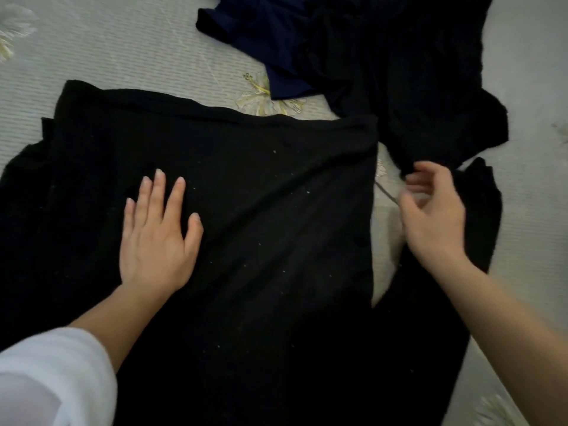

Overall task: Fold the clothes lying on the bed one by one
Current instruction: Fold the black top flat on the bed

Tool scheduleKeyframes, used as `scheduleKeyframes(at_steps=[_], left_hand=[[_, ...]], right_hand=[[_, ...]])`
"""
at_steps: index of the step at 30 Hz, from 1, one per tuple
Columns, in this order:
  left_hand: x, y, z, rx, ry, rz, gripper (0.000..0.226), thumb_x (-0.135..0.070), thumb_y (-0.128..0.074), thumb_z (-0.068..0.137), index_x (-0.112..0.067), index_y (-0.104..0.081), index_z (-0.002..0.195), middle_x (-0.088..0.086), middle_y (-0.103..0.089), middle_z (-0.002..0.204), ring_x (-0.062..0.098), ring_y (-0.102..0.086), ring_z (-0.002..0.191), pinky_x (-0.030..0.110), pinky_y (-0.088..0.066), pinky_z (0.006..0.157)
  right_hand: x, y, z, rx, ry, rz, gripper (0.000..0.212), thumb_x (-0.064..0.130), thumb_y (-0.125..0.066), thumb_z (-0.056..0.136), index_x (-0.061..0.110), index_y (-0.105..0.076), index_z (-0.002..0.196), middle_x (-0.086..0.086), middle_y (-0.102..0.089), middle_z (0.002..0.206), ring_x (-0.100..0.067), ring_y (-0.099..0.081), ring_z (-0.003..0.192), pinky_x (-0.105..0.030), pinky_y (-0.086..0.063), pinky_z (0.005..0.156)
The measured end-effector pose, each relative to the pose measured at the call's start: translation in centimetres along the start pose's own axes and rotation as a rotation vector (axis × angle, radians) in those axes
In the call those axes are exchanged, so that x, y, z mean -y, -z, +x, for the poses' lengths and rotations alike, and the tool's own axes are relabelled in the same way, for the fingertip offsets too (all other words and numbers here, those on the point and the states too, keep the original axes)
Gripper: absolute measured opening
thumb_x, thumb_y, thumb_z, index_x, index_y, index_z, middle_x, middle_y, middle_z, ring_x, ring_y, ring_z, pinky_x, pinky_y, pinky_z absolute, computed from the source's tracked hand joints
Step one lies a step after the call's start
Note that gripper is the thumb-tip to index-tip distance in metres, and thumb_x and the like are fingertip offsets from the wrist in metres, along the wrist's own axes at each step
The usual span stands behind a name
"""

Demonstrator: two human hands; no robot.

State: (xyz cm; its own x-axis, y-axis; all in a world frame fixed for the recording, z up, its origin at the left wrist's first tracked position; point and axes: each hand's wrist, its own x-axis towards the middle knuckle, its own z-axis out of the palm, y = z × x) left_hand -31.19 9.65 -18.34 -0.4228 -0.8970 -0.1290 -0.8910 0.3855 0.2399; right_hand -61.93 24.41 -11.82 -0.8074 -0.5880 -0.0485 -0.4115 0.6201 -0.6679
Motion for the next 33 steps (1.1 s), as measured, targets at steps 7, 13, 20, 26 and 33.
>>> scheduleKeyframes(at_steps=[7, 13, 20, 26, 33], left_hand=[[-6.2, 0.6, -3.2, 0.052, 0.106, -0.118, 0.055, -0.033, -0.036, 0.101, -0.016, -0.023, 0.151, 0.016, -0.002, 0.159, 0.029, 0.005, 0.147, 0.050, 0.003, 0.117], [-17.0, -3.0, -18.0, 0.164, -0.384, -0.197, 0.060, -0.043, -0.023, 0.098, -0.026, -0.006, 0.153, 0.008, 0.001, 0.161, 0.020, 0.008, 0.148, 0.038, 0.005, 0.118], [-18.8, -4.8, -24.0, 0.282, -0.448, -0.039, 0.064, -0.047, -0.025, 0.097, -0.026, -0.005, 0.153, 0.018, -0.002, 0.159, 0.033, -0.001, 0.147, 0.043, -0.002, 0.114], [-20.1, -5.6, -27.4, 0.433, -0.743, 0.051, 0.080, -0.064, -0.041, 0.083, -0.022, -0.029, 0.150, 0.015, -0.018, 0.158, 0.030, -0.012, 0.146, 0.047, -0.015, 0.110], [-21.5, -4.8, -27.3, 0.541, -0.692, -0.202, 0.051, -0.035, -0.029, 0.089, -0.025, -0.055, 0.132, -0.005, -0.034, 0.151, 0.012, -0.010, 0.146, 0.037, -0.001, 0.117]], right_hand=[[-13.3, 8.6, -4.3, -0.145, -0.658, -0.197, 0.067, 0.052, -0.068, 0.076, -0.001, -0.058, 0.115, -0.021, -0.060, 0.115, -0.036, -0.057, 0.106, -0.043, -0.045, 0.093], [-12.4, 7.9, -3.9, 0.018, -0.531, -0.044, 0.032, 0.034, -0.072, 0.070, 0.020, -0.046, 0.055, -0.010, -0.055, 0.069, -0.029, -0.056, 0.073, -0.043, -0.049, 0.075], [-16.1, 19.3, -10.2, -0.319, -0.715, 0.378, 0.011, 0.010, -0.061, 0.076, 0.012, -0.054, 0.067, -0.006, -0.048, 0.070, -0.016, -0.045, 0.064, -0.032, -0.038, 0.057], [-20.2, 19.7, -14.6, -0.027, -0.991, 0.794, 0.021, 0.013, -0.062, 0.087, 0.006, -0.064, 0.106, -0.006, -0.073, 0.096, -0.014, -0.071, 0.083, -0.022, -0.057, 0.061], [-17.4, 20.7, -12.8, 0.003, -0.908, 1.016, 0.021, 0.023, -0.056, 0.092, 0.010, -0.068, 0.103, -0.010, -0.075, 0.094, -0.024, -0.073, 0.085, -0.040, -0.060, 0.071]])
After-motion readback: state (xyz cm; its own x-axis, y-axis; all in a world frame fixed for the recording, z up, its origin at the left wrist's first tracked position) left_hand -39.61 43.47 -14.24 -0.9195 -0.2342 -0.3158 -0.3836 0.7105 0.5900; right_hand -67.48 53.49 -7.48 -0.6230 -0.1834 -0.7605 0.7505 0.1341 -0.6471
